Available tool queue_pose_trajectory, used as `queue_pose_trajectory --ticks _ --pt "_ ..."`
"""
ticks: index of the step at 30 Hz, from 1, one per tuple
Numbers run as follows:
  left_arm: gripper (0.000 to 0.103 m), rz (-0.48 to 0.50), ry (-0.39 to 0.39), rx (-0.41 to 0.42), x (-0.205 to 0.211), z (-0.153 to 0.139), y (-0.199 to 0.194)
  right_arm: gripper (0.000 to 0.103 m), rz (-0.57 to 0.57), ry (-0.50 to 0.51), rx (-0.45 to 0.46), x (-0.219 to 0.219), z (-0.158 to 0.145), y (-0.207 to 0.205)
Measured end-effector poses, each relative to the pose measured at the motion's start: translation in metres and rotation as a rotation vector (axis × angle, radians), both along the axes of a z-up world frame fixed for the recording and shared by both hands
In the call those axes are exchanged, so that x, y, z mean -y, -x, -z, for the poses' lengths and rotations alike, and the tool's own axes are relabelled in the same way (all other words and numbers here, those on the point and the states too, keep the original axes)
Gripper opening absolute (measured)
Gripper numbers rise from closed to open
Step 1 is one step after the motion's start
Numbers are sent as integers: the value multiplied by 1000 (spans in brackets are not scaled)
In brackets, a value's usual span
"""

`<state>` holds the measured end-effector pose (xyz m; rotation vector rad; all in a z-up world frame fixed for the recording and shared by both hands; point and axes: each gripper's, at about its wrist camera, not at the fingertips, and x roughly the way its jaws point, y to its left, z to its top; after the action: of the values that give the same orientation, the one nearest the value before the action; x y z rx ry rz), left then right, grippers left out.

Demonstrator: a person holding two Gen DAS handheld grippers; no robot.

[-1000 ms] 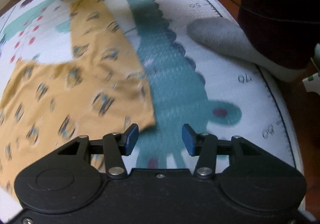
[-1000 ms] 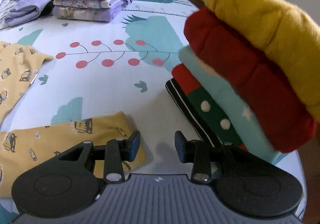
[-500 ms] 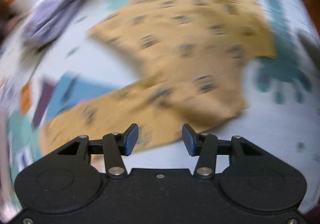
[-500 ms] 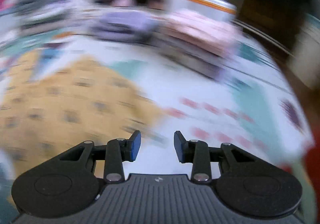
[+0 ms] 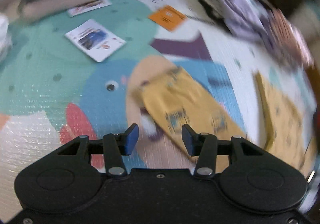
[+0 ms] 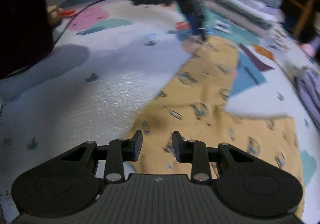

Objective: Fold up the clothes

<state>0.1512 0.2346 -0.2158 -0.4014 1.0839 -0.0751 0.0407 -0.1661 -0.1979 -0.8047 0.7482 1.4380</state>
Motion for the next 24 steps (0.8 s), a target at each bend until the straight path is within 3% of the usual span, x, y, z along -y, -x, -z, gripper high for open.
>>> queue_pose_trajectory --ticks 5,8,9,10,17,19,24 --pt "35 -101 76 40 -10 7 -12 32 -54 27 21 -25 14 8" --pt "25 -106 39 54 -8 9 -19 29 -44 28 42 -33 22 14" --pt "8 -103 17 57 -7 9 -21 28 -44 42 55 -32 24 17" --pt "3 -105 4 61 -6 10 -22 28 -40 41 61 -31 24 18" --pt "1 -90 -26 99 -5 5 -20 27 -26 16 35 -32 28 17" --pt "0 -77 -52 103 -5 4 -26 22 -57 25 -10 -38 28 18" --pt "0 -40 -107 104 -1 6 -41 22 -62 38 -92 -50 28 17"
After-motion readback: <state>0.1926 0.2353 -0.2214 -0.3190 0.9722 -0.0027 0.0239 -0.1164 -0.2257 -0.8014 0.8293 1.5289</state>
